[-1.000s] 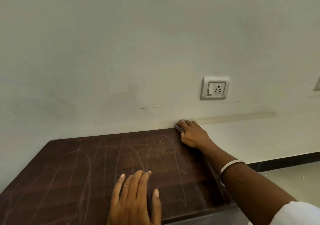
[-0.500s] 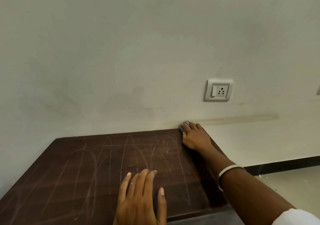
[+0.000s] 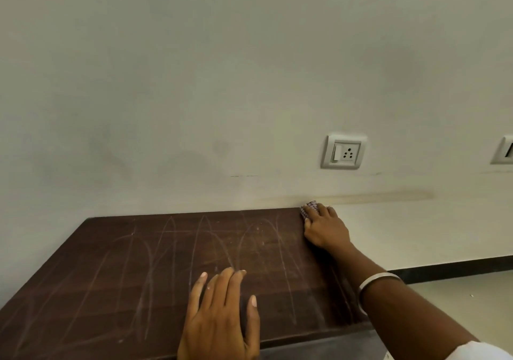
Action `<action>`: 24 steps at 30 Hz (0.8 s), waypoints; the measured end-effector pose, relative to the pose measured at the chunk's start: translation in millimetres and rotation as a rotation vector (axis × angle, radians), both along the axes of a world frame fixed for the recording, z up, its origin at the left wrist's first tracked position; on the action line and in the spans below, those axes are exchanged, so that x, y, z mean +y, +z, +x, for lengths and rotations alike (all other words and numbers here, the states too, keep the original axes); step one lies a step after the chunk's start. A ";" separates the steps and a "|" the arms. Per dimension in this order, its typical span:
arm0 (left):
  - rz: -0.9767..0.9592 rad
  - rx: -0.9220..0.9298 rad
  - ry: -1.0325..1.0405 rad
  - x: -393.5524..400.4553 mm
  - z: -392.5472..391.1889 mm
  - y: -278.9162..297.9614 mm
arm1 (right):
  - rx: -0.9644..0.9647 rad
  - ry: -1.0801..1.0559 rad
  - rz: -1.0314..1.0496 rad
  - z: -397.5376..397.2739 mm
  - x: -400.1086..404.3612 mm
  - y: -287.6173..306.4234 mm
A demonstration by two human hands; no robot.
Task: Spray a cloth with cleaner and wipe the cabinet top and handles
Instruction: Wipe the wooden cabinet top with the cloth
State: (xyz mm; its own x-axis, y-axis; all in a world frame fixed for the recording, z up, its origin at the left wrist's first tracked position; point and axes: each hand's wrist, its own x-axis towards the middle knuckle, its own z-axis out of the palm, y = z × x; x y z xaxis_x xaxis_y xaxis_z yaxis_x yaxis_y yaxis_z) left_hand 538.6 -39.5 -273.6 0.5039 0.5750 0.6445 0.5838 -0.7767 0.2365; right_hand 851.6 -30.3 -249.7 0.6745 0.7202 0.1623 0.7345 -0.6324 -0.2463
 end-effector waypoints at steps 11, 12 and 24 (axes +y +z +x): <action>-0.038 0.006 0.006 1.8 -0.2 -2.1 | -0.009 0.175 -0.011 -36.9 0.7 -2.5; -0.040 0.006 0.005 1.9 0.1 -2.5 | -0.011 0.159 -0.004 -32.0 -5.0 -1.6; -0.055 0.009 -0.017 0.4 0.6 -2.5 | -0.042 0.030 0.027 -30.9 -21.4 -4.7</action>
State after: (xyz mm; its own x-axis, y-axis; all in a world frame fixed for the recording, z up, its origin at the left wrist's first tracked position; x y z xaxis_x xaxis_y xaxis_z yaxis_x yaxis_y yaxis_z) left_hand 539.2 -39.0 -276.1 0.5194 0.6008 0.6076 0.5733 -0.7723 0.2736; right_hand 820.8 -51.7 -254.3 0.6451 0.7347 0.2099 0.7629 -0.6037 -0.2314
